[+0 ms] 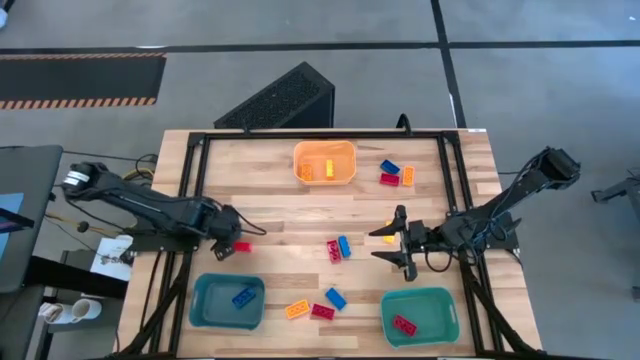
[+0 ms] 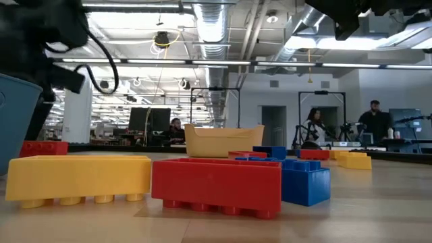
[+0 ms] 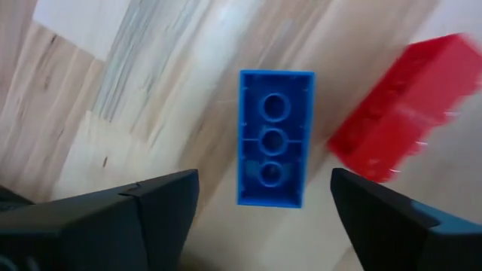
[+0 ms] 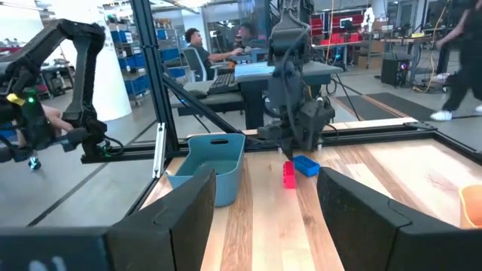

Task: Sort & place blocks by color
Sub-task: Put the blue game piece into the blue bin, then put the red game piece into the green bin

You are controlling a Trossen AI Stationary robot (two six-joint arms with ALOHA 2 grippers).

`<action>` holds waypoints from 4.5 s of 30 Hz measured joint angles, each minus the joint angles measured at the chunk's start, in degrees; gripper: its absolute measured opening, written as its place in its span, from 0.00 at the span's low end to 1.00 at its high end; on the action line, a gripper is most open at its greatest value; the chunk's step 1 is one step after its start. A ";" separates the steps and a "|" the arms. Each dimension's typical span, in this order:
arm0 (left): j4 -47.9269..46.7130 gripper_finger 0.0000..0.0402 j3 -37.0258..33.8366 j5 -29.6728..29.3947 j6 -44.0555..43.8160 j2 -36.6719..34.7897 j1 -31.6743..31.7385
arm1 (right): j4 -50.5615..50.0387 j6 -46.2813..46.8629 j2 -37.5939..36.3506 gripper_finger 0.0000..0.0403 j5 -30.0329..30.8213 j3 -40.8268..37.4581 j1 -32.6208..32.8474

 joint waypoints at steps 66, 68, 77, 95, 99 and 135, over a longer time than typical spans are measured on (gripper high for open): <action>8.73 0.26 26.16 8.73 -17.41 19.55 -33.90 | 2.62 2.01 0.02 0.63 0.01 0.07 0.20; 9.78 0.32 26.16 9.86 -20.53 22.31 -34.86 | 2.70 3.21 0.02 0.63 0.02 0.07 0.12; 9.97 0.80 26.16 11.39 -21.49 27.65 -35.02 | 5.02 3.91 0.02 0.63 0.03 0.07 0.58; 33.37 0.54 19.76 -37.32 12.30 2.72 -32.03 | 3.67 3.45 0.02 0.63 0.03 0.07 -1.29; 55.36 0.47 12.42 -32.01 28.96 2.31 -26.94 | 3.69 3.50 0.02 0.63 0.03 0.07 -1.29; 110.75 0.16 -8.24 -10.03 47.46 2.31 -0.51 | -10.73 13.17 0.03 0.63 -0.34 0.67 -19.47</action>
